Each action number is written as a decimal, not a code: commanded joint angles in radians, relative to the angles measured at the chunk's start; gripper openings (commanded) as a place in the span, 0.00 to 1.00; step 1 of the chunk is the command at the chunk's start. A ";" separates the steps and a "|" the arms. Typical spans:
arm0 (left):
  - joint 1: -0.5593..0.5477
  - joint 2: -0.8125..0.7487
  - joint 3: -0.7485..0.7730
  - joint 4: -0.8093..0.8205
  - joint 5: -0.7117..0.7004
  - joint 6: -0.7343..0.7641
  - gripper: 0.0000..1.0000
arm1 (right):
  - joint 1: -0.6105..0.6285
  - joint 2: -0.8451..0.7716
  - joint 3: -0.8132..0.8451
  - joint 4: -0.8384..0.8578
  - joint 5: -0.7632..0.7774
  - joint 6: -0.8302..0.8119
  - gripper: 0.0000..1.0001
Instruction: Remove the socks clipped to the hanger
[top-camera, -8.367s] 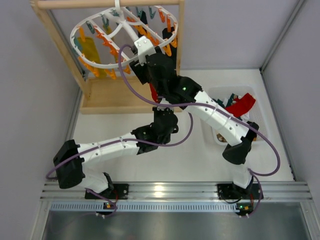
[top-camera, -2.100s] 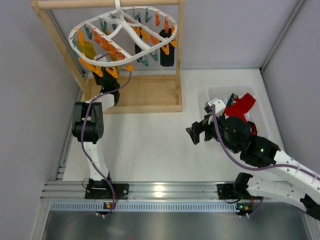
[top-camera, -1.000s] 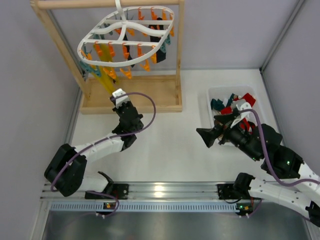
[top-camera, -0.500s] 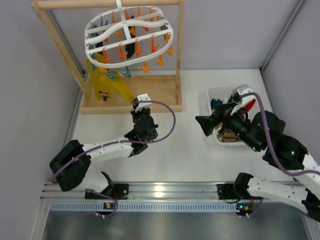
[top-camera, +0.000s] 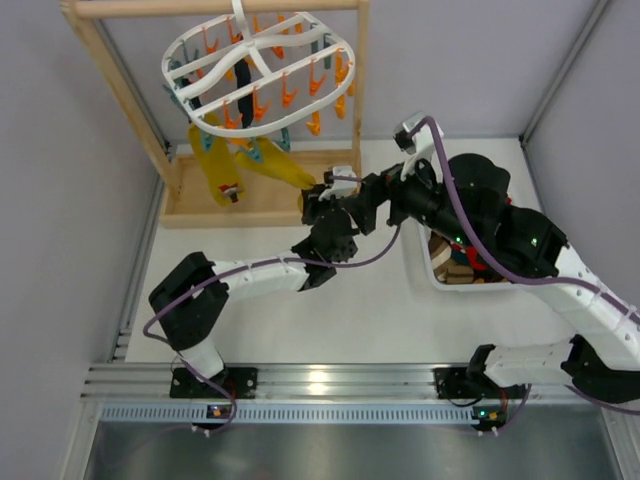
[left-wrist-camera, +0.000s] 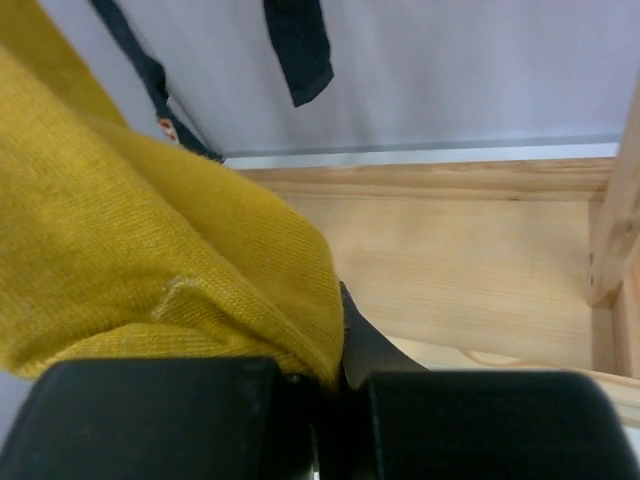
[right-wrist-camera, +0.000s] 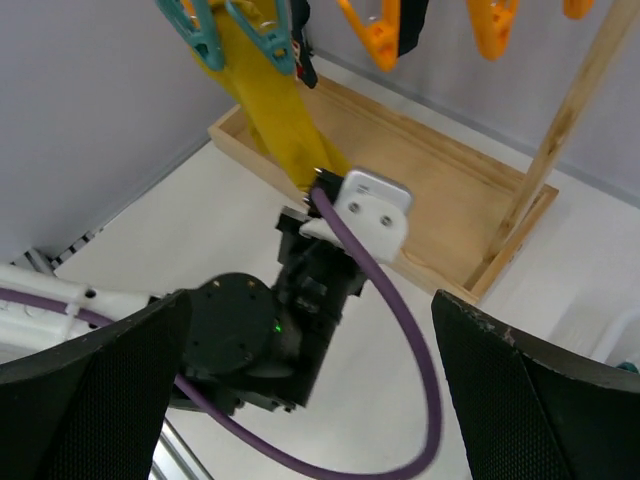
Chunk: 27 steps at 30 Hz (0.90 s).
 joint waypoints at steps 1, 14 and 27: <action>-0.022 0.071 0.102 0.042 0.020 0.101 0.00 | -0.004 0.074 0.160 -0.049 -0.041 -0.036 0.99; -0.064 0.364 0.468 0.042 0.012 0.362 0.00 | -0.002 0.311 0.391 -0.119 -0.064 -0.071 0.99; -0.088 0.265 0.330 0.042 -0.029 0.257 0.00 | -0.017 0.324 0.333 -0.135 0.047 -0.188 0.97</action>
